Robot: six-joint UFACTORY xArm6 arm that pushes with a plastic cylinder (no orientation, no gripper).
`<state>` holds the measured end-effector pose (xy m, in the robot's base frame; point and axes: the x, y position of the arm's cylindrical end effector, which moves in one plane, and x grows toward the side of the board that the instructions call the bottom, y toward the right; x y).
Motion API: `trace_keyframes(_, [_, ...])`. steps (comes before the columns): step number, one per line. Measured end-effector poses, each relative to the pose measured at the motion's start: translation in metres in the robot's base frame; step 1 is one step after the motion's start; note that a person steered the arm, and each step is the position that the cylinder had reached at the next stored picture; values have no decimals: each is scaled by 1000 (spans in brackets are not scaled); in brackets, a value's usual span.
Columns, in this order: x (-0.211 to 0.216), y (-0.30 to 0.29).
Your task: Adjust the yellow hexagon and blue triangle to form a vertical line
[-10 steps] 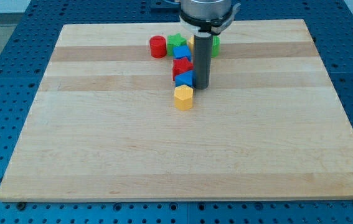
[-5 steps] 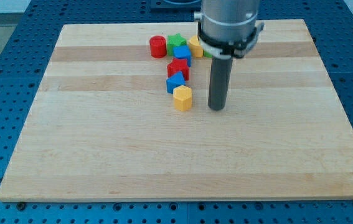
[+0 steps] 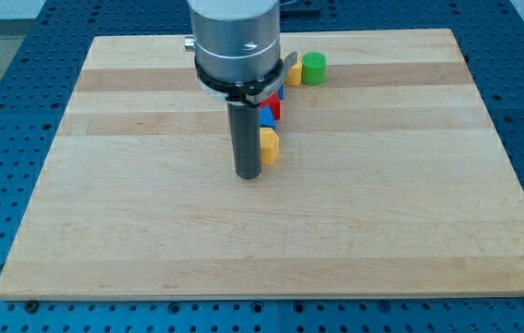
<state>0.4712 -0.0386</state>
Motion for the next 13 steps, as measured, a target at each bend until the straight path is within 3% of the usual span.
trace_keyframes(13, [-7, 9])
